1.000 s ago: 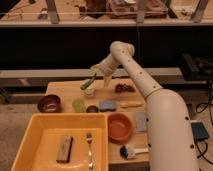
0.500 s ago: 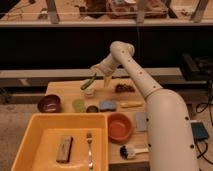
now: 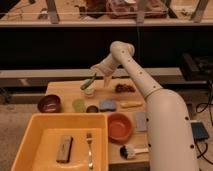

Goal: Stack bowls into tray

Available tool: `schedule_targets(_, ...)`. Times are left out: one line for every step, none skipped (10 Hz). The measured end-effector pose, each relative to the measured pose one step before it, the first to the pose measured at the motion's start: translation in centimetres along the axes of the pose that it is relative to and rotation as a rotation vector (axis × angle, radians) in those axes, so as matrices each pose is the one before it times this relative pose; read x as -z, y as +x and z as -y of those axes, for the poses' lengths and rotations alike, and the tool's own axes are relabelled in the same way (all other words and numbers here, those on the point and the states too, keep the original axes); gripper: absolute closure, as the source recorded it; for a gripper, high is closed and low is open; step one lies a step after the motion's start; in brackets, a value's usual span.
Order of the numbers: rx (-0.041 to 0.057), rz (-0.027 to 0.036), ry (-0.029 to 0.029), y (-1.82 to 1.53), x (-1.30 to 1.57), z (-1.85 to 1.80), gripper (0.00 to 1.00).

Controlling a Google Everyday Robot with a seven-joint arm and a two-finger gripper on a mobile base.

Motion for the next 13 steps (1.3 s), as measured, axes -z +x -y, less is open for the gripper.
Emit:
schedule_targets(-0.00003,0.0,0.00001,0.0,0.003,0.0,0.2)
schedule_targets(0.00006,0.00001,-0.00004,-0.001,-0.003,0.0,0.2)
schedule_targets(-0.00002,-0.00001,0.00003,0.001,0.003,0.0,0.2)
schedule_targets(-0.00003,-0.00002,0.00002,0.001,0.002,0.0,0.2)
schedule_targets(0.00006,0.00004,-0.00003,-0.002,-0.005,0.0,0.2)
schedule_targets(-0.00004,-0.00002,0.00002,0.0,0.002,0.001,0.2)
schedule_targets(0.00001,-0.00002,0.00003,-0.001,0.003,0.003,0.2)
schedule_targets(0.00001,0.00001,-0.00004,0.001,-0.003,-0.002,0.2)
schedule_targets(-0.00003,0.00001,0.00002,0.001,0.001,-0.001,0.2)
schedule_targets(0.00002,0.00004,-0.00002,0.0,-0.004,-0.001,0.2)
schedule_targets(-0.00006,0.00001,0.00004,0.0,0.003,0.001,0.2)
schedule_targets(-0.00143,0.00002,-0.00117,0.066,-0.041,-0.042,0.2)
schedule_targets(-0.00378,0.00057,-0.0066,0.314,0.293,0.056,0.2)
